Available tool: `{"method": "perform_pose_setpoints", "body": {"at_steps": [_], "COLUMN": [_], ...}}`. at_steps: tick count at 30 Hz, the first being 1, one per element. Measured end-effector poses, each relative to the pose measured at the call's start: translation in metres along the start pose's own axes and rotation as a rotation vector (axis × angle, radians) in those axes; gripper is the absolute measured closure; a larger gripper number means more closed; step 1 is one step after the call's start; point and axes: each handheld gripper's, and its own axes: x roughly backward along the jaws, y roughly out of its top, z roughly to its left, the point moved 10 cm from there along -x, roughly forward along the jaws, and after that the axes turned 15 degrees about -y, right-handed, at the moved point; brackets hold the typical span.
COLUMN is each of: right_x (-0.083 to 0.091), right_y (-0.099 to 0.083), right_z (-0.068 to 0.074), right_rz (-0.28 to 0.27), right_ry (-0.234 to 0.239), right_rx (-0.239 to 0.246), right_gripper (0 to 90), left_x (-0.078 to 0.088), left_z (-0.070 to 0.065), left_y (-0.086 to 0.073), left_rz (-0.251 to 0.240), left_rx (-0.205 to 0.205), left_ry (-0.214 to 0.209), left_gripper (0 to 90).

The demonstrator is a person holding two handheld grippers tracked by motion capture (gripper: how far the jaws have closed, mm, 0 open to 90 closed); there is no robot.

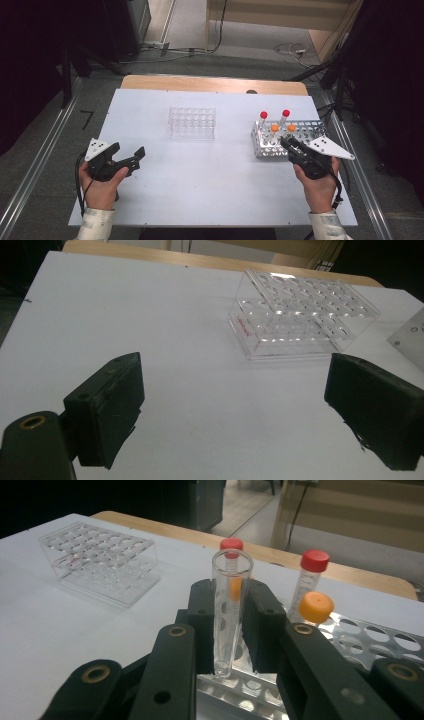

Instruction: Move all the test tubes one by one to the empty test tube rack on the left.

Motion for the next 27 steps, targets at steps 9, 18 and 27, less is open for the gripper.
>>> {"method": "perform_pose_setpoints", "body": {"at_steps": [9, 18, 27], "right_x": [0.002, -0.005, -0.015], "right_y": [0.002, -0.003, -0.009], "right_z": [0.032, 0.060, 0.082], "right_rz": [-0.007, 0.009, 0.030], "right_ry": [0.066, 0.117, 0.154], "right_rx": [0.044, 0.074, 0.102], "right_gripper": [72.9, 72.9, 72.9], "left_x": [-0.012, -0.023, -0.041], "left_z": [-0.016, -0.039, -0.062], "left_y": [-0.007, -0.008, -0.009], "left_rz": [0.026, 0.032, 0.061], "left_rx": [-0.024, -0.058, -0.087], "left_ry": [-0.019, -0.052, -0.098], "left_gripper": [9.8, 10.3, 11.1]}}
